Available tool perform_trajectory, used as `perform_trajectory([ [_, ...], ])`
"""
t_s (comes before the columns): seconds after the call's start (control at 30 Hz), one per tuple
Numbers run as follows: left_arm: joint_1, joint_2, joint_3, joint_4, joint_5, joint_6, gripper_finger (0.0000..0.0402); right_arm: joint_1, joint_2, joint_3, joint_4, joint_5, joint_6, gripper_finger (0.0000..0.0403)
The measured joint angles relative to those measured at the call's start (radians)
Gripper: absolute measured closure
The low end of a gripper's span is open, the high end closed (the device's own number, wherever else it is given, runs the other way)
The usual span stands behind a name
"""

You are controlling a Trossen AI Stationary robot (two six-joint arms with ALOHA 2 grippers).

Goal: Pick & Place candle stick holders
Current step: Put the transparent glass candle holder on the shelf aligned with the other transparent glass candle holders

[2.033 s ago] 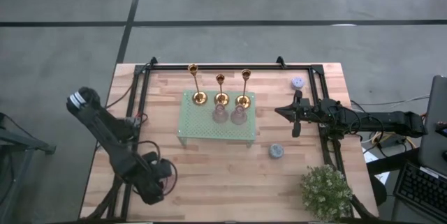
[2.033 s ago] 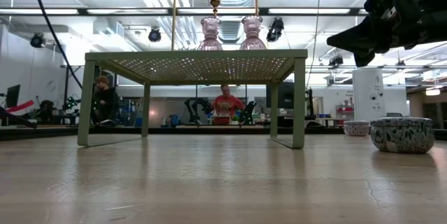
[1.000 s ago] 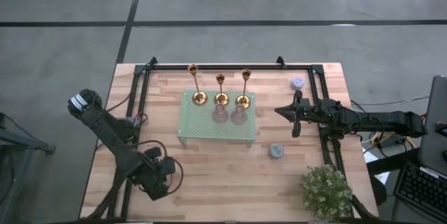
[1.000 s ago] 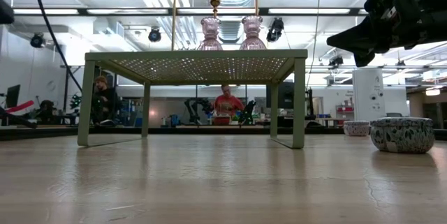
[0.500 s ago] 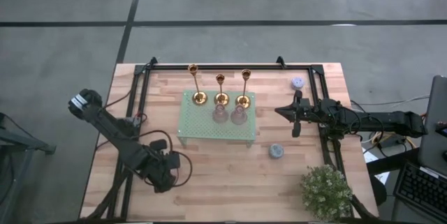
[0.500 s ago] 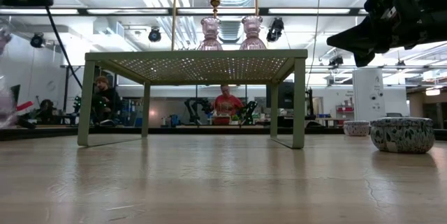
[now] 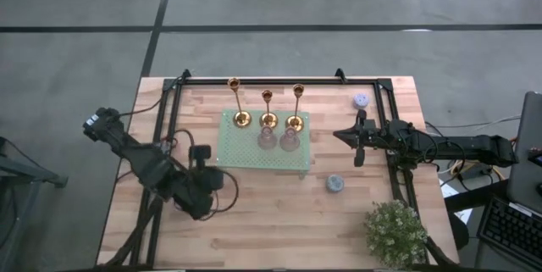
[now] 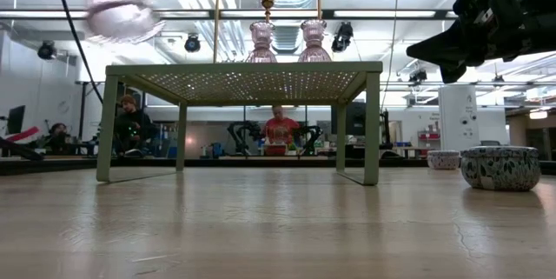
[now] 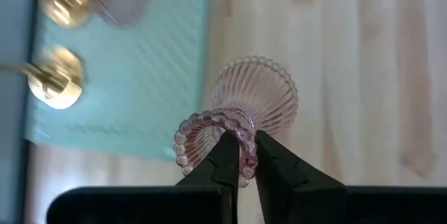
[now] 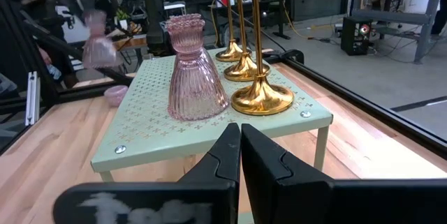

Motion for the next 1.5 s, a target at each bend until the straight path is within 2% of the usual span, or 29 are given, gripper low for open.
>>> perform_trajectory([
  [0.17, 0.094, 0.000, 0.051, -0.003, -0.034, 0.157, 0.0372, 0.000, 0.000, 0.000, 0.000, 0.000, 0.000, 0.0394],
  [0.47, 0.331, 0.003, 0.052, -0.003, -0.035, 0.391, 0.0371, 0.000, 0.000, 0.000, 0.000, 0.000, 0.000, 0.0394],
  [0.77, 0.511, 0.040, 0.054, 0.003, 0.030, 0.611, 0.0370, 0.000, 0.000, 0.000, 0.000, 0.000, 0.000, 0.0394],
  [1.0, 0.539, 0.085, 0.061, 0.015, 0.044, 0.702, 0.0370, 0.000, 0.001, 0.000, 0.000, 0.000, 0.000, 0.0394],
  [1.5, 0.539, 0.134, 0.094, 0.018, 0.054, 0.738, 0.0367, 0.000, 0.000, 0.000, 0.000, 0.000, 0.000, 0.0394],
])
